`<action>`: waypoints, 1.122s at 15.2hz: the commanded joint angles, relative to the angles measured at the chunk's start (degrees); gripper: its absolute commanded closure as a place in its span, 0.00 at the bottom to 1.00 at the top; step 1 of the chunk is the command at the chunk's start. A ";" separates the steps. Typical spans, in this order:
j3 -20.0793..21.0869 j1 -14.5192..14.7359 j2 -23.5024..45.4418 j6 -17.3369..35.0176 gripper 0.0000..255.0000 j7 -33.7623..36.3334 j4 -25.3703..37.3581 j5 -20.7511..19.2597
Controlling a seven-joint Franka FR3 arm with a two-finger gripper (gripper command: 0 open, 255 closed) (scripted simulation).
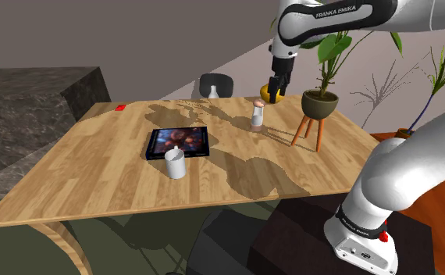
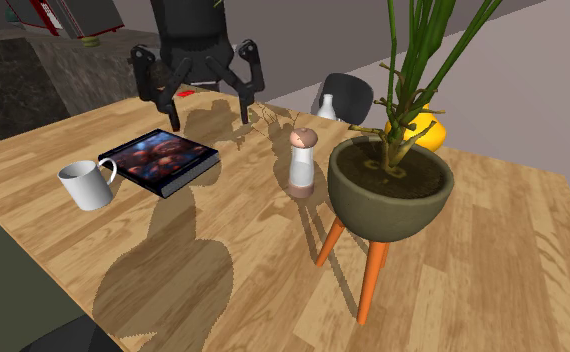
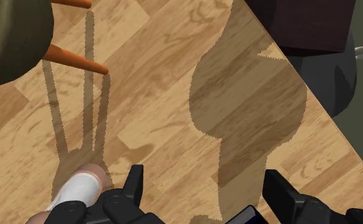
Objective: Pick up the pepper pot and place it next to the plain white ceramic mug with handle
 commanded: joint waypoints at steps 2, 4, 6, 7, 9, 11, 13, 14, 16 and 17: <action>-2.76 -0.54 5.48 2.23 0.00 -3.08 3.26 1.06; -4.49 -0.87 9.62 3.48 0.00 -5.24 5.98 2.27; -6.10 -1.27 13.90 4.47 0.00 -7.51 8.98 3.82; -6.85 -1.51 16.10 4.85 0.00 -8.67 10.59 4.72; -8.19 -2.14 20.60 5.38 0.00 -11.03 14.05 6.74; -9.31 -2.98 25.24 5.57 0.00 -13.40 17.85 9.02; -10.14 -4.10 30.01 5.41 0.00 -15.70 22.00 11.47; -10.42 -4.79 32.43 5.19 0.00 -16.80 24.22 12.72; -10.80 -6.37 37.36 4.47 0.00 -18.83 28.99 15.25; -10.85 -7.29 39.87 3.97 0.00 -19.74 31.54 16.48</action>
